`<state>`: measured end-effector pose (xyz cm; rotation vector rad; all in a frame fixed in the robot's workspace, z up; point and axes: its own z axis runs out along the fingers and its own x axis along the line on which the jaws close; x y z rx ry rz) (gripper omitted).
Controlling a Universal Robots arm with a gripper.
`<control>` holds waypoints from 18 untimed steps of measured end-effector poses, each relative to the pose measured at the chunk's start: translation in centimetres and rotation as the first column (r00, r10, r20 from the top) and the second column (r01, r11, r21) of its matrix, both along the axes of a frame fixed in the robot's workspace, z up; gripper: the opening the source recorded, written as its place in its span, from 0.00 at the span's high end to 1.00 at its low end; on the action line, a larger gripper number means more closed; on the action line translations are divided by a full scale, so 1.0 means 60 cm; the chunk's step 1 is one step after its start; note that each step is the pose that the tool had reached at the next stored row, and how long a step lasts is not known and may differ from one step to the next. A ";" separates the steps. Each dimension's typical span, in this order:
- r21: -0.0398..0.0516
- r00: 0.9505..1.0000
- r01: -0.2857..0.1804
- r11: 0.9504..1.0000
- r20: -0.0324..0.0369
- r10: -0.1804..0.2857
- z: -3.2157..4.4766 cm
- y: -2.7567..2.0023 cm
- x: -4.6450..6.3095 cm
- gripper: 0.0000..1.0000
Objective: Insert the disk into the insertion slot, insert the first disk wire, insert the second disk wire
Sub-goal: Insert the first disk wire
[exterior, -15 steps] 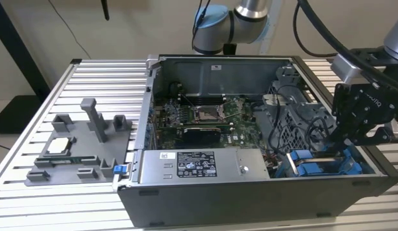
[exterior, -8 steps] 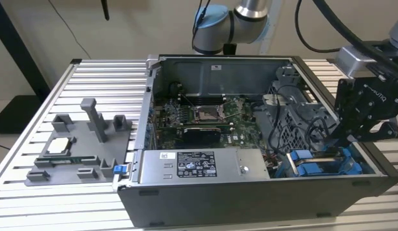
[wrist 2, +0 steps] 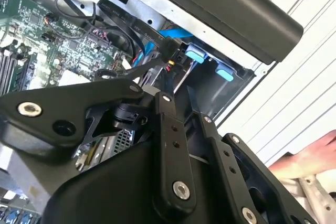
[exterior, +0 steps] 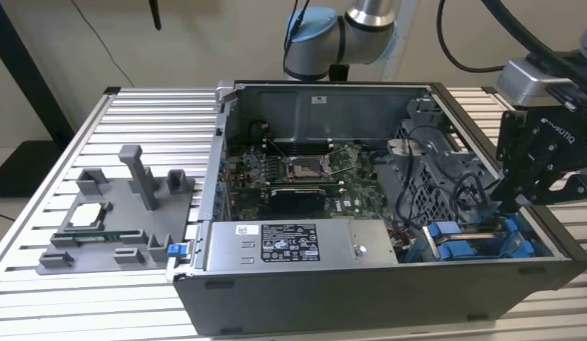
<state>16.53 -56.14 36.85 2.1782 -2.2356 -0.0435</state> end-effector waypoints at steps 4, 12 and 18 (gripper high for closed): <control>0.000 1.000 0.000 1.000 0.000 0.000 0.006 0.0001 0.000 0.00; 0.000 1.000 0.000 1.000 0.000 0.000 0.018 0.0000 0.000 0.00; 0.000 1.000 0.000 1.000 0.000 0.000 0.019 0.0002 0.000 0.00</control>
